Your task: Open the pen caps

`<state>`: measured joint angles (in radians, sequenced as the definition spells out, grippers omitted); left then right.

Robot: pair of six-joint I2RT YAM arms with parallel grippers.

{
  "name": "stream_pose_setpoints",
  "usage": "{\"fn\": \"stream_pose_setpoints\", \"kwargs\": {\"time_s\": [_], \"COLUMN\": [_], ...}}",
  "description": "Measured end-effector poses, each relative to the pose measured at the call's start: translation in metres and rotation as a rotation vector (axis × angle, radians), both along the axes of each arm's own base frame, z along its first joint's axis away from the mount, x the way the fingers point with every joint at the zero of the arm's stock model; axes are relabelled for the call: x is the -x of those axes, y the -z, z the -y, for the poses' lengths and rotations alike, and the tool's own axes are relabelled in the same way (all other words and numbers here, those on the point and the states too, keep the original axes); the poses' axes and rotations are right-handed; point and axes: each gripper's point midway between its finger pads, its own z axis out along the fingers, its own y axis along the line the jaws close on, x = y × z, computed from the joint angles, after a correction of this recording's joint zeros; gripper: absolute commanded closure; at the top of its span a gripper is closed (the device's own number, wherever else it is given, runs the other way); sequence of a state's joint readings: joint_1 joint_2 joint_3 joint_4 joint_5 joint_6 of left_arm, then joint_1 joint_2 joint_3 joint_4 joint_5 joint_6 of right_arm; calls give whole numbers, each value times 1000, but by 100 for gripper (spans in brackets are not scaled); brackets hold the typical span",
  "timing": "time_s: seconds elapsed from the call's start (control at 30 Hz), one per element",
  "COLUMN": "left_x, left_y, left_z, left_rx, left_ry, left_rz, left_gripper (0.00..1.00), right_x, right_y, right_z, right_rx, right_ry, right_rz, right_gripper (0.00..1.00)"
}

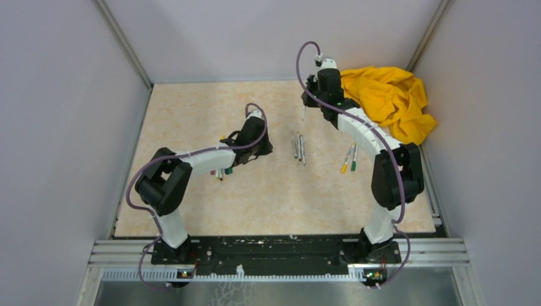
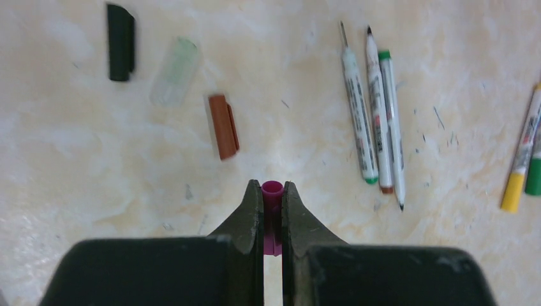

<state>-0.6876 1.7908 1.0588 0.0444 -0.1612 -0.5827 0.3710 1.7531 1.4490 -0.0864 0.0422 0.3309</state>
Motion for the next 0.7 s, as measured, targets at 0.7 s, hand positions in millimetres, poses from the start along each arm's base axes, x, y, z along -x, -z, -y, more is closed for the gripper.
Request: {"fn": "stream_pose_setpoints", "kwargs": {"time_s": [0.7], "left_x": [-47], "left_y": [30], "left_z": [-68], "left_rx": [-191], "left_ry": [-209], "left_rz": [-56], "left_gripper": [63], "right_x": [70], "right_y": [150], "right_z": [22], "right_rx": [192], "right_ry": [-22], "right_rz": [-444], "right_gripper": [100]}}
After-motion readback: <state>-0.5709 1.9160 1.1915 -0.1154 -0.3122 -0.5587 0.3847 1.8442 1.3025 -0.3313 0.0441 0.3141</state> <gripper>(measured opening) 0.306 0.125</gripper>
